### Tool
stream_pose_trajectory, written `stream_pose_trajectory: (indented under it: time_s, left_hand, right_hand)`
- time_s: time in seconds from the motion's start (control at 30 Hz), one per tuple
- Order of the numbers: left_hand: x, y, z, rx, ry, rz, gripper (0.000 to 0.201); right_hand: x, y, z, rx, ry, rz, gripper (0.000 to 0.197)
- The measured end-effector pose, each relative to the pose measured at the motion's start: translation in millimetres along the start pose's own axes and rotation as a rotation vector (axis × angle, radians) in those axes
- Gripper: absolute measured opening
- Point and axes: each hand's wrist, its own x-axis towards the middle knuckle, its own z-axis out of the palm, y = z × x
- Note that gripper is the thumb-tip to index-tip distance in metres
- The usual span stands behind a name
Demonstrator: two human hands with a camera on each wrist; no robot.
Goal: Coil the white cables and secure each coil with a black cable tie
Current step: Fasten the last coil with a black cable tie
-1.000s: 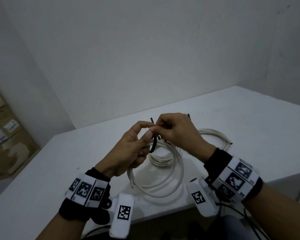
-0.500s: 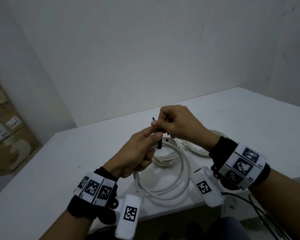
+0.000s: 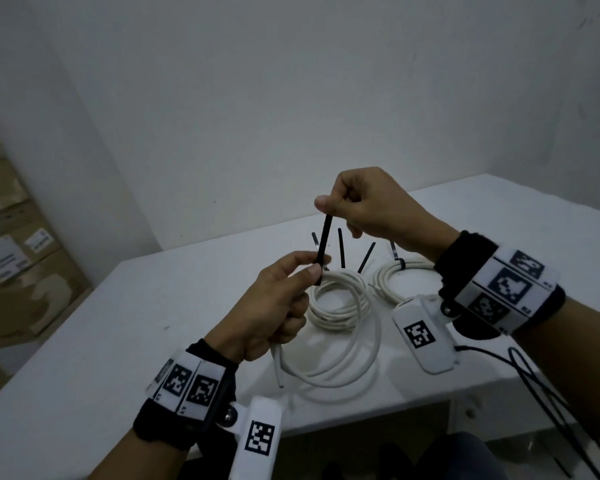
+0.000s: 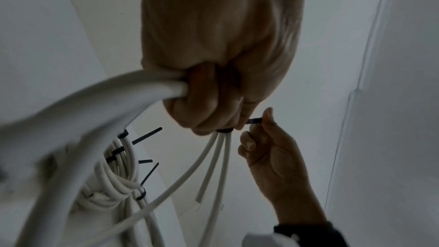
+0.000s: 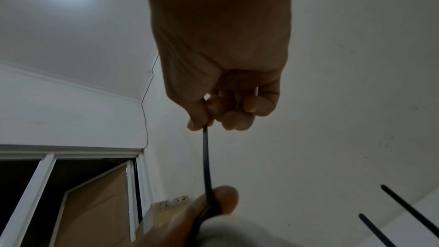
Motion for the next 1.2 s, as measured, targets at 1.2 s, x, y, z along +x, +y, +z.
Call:
stream_pose_trajectory:
  time_s: [1.2]
  left_hand:
    - [7, 8, -1, 0.179, 0.036, -0.028, 0.037]
  right_hand:
    - [-5, 14, 31, 0.083, -0.083, 0.058, 0.023]
